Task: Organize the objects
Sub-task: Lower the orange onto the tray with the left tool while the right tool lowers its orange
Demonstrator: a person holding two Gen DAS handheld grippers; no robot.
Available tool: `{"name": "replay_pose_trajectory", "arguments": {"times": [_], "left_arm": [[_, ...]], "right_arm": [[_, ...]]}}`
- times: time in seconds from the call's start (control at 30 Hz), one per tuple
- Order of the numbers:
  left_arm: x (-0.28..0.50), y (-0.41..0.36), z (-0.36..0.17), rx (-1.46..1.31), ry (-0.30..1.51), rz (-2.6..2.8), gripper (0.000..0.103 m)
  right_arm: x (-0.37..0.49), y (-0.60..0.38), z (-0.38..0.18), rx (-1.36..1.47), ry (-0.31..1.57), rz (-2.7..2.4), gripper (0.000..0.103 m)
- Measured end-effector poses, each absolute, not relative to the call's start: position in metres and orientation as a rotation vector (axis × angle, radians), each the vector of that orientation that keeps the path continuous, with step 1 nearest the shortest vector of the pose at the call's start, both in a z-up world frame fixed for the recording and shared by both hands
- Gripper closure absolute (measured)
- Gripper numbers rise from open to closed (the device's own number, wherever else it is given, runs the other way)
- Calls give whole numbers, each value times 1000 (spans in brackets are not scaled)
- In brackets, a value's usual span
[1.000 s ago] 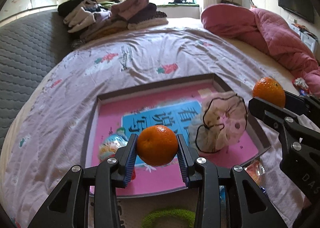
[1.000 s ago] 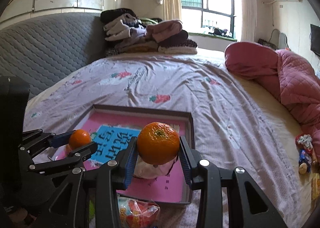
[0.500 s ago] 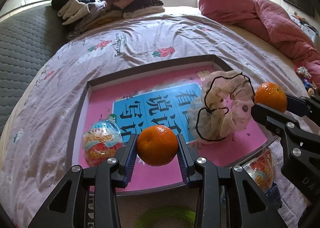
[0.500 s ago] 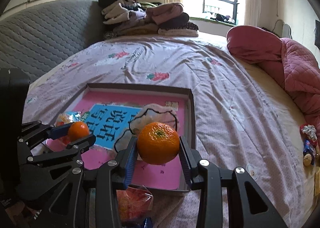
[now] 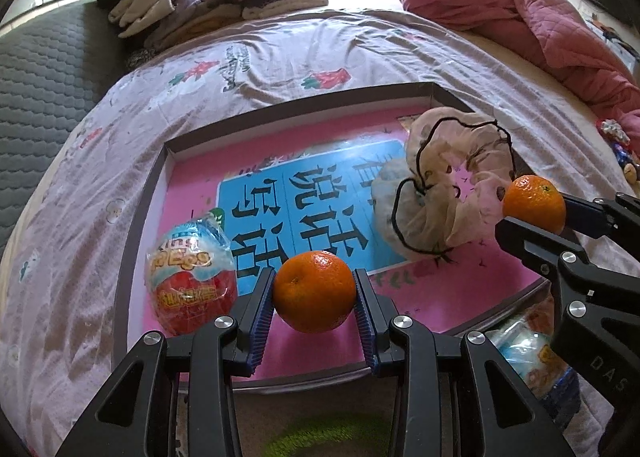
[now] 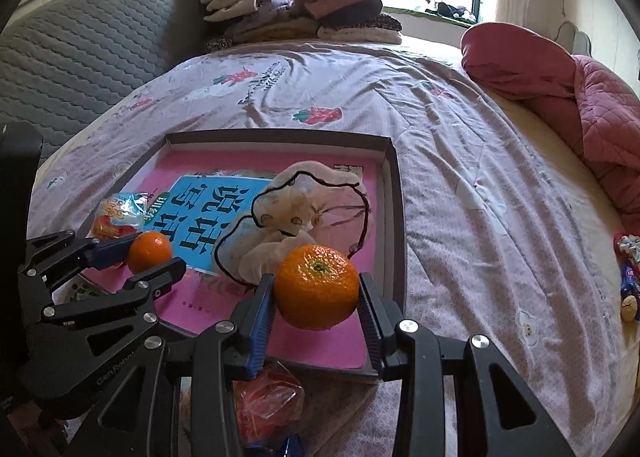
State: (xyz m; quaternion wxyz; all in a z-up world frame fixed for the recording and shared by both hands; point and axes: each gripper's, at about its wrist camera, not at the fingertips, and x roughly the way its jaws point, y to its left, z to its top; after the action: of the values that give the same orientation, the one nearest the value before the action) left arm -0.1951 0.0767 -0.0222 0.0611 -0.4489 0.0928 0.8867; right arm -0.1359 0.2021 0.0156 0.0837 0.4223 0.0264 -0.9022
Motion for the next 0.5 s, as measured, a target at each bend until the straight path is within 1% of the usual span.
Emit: {"name": "replay_pose_trajectory", "arguments": {"times": [0.5], "left_arm": [[-203,73,-28,-1355,247,2667,64]], "right_arm": [[-150,194,-2,1332,114,-2655,63]]}}
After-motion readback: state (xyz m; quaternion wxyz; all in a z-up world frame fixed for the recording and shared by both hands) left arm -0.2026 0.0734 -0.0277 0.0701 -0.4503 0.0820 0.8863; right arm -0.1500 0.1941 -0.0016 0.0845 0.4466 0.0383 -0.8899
